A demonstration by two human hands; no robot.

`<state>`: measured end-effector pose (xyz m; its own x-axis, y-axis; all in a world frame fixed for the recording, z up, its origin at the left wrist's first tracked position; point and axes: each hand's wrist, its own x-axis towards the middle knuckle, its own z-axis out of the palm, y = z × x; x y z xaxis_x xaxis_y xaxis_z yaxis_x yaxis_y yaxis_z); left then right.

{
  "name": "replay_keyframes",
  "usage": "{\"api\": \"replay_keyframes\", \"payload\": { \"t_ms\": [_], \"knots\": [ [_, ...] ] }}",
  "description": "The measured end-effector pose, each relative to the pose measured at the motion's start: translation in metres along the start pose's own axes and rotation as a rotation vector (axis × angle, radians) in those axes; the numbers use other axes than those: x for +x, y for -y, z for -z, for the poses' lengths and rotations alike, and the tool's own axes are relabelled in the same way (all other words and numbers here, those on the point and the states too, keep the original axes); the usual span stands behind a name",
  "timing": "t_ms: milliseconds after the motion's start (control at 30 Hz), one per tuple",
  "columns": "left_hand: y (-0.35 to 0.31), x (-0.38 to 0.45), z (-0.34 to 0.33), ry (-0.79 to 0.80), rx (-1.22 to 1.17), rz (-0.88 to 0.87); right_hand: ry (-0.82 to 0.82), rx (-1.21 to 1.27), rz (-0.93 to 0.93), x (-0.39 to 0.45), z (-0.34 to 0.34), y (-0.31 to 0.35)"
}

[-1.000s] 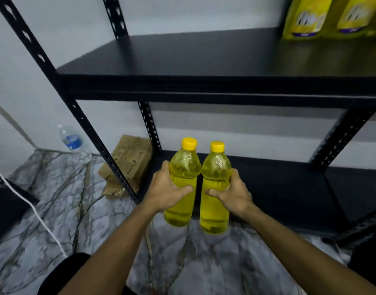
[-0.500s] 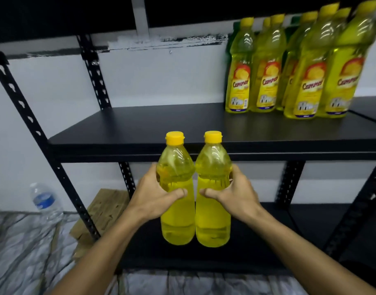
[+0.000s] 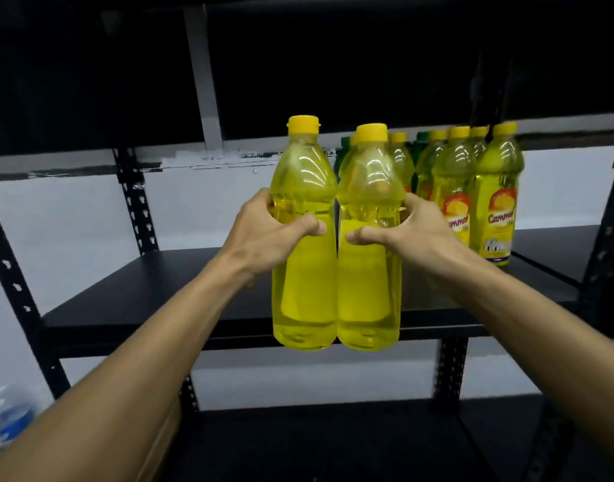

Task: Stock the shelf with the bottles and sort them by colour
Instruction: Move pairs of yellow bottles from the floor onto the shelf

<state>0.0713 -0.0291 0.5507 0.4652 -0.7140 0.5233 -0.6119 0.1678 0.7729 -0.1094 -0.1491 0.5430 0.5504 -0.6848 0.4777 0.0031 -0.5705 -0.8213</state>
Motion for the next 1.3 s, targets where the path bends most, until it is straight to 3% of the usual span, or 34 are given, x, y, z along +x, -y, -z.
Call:
{"api": "replay_keyframes", "payload": {
  "t_ms": [367, 900, 1067, 1200, 1300],
  "knots": [
    [0.022, 0.056, -0.057, -0.091, -0.035, 0.064, -0.105, -0.062, -0.011, 0.047, 0.038, -0.033],
    [0.03, 0.07, -0.078, 0.034, -0.004, 0.152, -0.123, -0.078, -0.083, 0.05, 0.033, -0.059],
    [0.037, 0.049, -0.075, -0.018, 0.053, 0.172, -0.061, 0.02, -0.135, 0.045, 0.045, -0.069],
    [0.046, 0.026, -0.084, -0.114, 0.186, 0.16, 0.116, 0.152, -0.202, 0.037, 0.048, -0.083],
    [0.051, 0.025, -0.094, -0.146, 0.24, 0.159, 0.088, 0.095, -0.192, 0.037, 0.042, -0.091]
  ]
}}
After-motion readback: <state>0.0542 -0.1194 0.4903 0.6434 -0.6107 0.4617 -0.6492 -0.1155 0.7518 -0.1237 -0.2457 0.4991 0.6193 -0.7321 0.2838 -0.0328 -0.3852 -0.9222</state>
